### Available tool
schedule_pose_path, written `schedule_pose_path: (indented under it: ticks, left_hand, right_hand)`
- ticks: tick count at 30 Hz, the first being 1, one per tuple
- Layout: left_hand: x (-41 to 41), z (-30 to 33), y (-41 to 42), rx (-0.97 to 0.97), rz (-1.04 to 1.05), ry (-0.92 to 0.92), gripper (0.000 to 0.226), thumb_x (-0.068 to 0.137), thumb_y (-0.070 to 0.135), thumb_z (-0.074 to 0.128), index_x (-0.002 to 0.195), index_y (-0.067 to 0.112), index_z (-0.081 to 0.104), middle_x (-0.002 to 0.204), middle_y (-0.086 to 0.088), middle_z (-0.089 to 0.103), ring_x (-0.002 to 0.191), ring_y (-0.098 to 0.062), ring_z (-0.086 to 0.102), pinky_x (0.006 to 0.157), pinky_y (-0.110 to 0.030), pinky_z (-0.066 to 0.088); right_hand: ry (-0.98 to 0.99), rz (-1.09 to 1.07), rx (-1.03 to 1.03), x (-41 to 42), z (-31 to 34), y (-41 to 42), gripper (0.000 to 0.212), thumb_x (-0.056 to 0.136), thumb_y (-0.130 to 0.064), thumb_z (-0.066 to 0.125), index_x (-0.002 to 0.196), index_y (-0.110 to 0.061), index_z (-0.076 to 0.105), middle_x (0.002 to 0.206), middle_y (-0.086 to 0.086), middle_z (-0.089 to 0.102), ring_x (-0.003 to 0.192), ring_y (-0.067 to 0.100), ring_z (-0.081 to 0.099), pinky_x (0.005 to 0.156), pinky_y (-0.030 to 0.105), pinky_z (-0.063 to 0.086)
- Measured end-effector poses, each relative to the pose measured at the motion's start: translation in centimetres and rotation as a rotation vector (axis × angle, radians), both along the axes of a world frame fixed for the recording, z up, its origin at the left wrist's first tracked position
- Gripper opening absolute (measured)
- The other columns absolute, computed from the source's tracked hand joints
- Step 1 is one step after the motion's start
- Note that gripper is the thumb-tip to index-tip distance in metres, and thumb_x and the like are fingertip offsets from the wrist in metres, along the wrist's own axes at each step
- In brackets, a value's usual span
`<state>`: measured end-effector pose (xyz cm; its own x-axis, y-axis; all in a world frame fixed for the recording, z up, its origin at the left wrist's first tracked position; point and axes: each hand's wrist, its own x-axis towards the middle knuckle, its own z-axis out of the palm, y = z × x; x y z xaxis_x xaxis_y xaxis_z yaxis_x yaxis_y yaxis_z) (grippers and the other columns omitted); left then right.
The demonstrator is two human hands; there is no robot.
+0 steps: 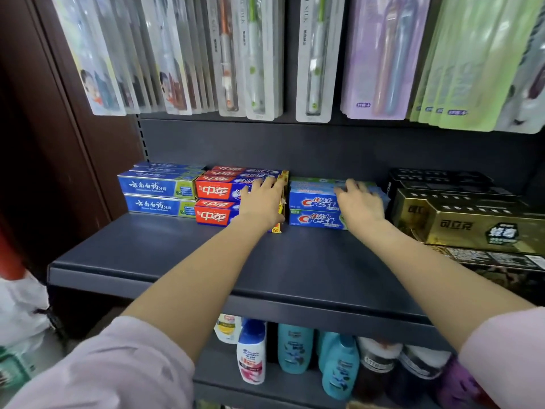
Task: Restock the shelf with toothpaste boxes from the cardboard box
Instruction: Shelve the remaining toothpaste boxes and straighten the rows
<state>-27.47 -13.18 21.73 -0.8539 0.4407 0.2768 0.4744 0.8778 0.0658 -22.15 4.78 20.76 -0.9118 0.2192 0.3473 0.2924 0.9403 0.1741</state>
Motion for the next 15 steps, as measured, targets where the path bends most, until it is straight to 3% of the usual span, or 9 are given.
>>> schedule_pose_path:
  ticks: [4,7,12,15]
  left_hand:
    - [1.4,-0.2,-0.1,0.054,-0.051,0.051,0.069,0.085,0.029,0.067,0.143,0.018,0.031,0.149,-0.006,0.033,0.139,-0.026,0.030,0.112,-0.045,0.028]
    - [3.6,-0.7,-0.3,0.118,-0.103,0.095,0.048,0.089,0.024,0.058,0.133,0.014,0.042,0.136,-0.009,0.046,0.125,-0.027,0.043,0.099,-0.042,0.039]
    - [7.7,-1.9,-0.9,0.263,-0.186,-0.148,0.028,0.089,0.021,0.054,0.115,0.012,0.057,0.116,-0.011,0.063,0.107,-0.030,0.059,0.091,-0.042,0.050]
    - [10.8,-2.8,-1.0,0.348,-0.239,-0.235,0.022,0.086,0.022,0.055,0.104,0.014,0.063,0.109,-0.013,0.067,0.104,-0.030,0.062,0.091,-0.042,0.050]
  right_hand:
    - [0.067,0.083,-0.071,1.0,0.0,-0.6,0.057,0.089,-0.013,0.058,0.140,-0.012,0.034,0.137,0.011,0.040,0.130,0.027,0.036,0.101,0.040,0.037]
    - [0.160,0.189,-0.216,3.8,0.1,-2.0,0.044,0.095,-0.015,0.049,0.138,-0.011,0.040,0.133,0.010,0.043,0.125,0.027,0.040,0.095,0.040,0.042]
    - [0.194,0.235,-0.548,9.3,0.0,-4.3,0.027,0.091,-0.016,0.052,0.115,-0.010,0.063,0.112,0.012,0.063,0.105,0.028,0.059,0.091,0.034,0.046]
    - [0.158,0.186,-0.636,13.8,-0.5,-5.0,0.023,0.089,-0.014,0.054,0.106,-0.011,0.069,0.106,0.010,0.069,0.102,0.025,0.062,0.088,0.028,0.044]
